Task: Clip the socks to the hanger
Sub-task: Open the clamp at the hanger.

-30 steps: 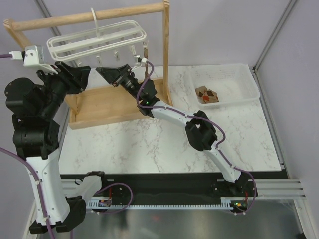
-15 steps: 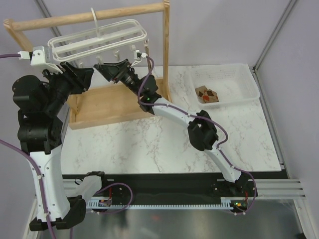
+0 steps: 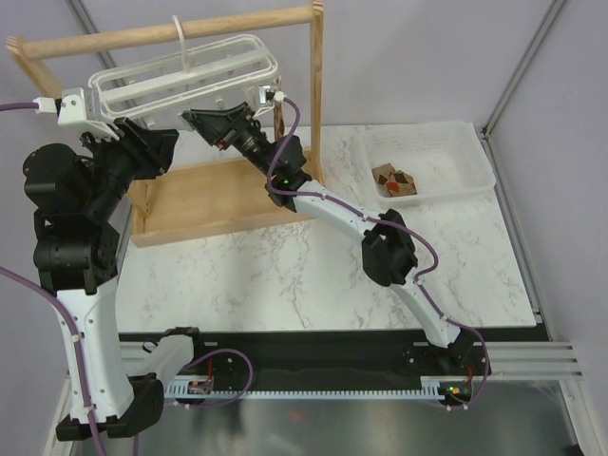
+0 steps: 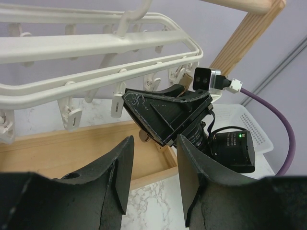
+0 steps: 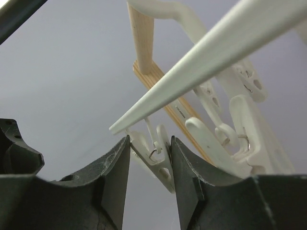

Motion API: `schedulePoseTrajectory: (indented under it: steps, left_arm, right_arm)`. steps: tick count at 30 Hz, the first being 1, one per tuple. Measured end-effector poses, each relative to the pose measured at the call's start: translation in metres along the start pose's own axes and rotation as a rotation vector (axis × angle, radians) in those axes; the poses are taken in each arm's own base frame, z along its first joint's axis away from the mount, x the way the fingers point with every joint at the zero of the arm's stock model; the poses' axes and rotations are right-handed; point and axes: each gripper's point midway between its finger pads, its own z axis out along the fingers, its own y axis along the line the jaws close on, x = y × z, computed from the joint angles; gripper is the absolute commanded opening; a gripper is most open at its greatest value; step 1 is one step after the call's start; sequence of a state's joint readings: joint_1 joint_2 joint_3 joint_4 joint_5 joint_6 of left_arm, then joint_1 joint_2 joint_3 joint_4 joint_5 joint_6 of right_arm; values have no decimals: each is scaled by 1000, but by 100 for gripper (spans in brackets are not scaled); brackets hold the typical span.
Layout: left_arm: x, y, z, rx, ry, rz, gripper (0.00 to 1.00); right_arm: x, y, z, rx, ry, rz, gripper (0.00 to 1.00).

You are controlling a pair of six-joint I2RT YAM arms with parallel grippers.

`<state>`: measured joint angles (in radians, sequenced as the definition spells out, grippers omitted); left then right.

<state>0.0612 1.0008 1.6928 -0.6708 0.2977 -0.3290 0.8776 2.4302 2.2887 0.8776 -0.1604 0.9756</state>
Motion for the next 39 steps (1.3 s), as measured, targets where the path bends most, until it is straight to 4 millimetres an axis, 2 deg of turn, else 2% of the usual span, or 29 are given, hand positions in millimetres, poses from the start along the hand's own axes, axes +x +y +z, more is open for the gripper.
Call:
schedulePoseTrajectory:
  steps: [2, 3, 4, 6, 9, 14, 20, 21, 27, 33, 39]
  left_arm:
    - [0, 0, 0, 0, 0, 0, 49]
    - [0, 0, 0, 0, 0, 0, 49]
    - [0, 0, 0, 0, 0, 0, 49]
    - [0, 0, 0, 0, 0, 0, 49]
    - [0, 0, 0, 0, 0, 0, 49]
    - [0, 0, 0, 0, 0, 0, 49]
    - [0, 0, 0, 0, 0, 0, 49]
    - [0, 0, 0, 0, 0, 0, 49]
    - [5, 2, 1, -3, 9, -3, 44]
    - [21, 9, 11, -15, 51, -38, 44]
    - [36, 13, 32, 4, 114, -118, 43]
  right_arm:
    - [1, -2, -2, 2, 2, 2, 52]
    - [3, -3, -2, 4, 6, 4, 59]
    - [4, -4, -3, 7, 11, 9, 62]
    - [8, -6, -5, 8, 21, 11, 65]
    - [10, -5, -5, 2, 32, 15, 65]
    - [10, -5, -5, 2, 33, 19, 54]
    - [10, -5, -5, 4, 34, 22, 29]
    - [10, -5, -5, 3, 34, 23, 22]
    - [14, -9, -8, 13, 42, 34, 7]
    - [16, -10, -14, 40, 61, 57, 4]
    - [8, 3, -15, 22, 82, 83, 4]
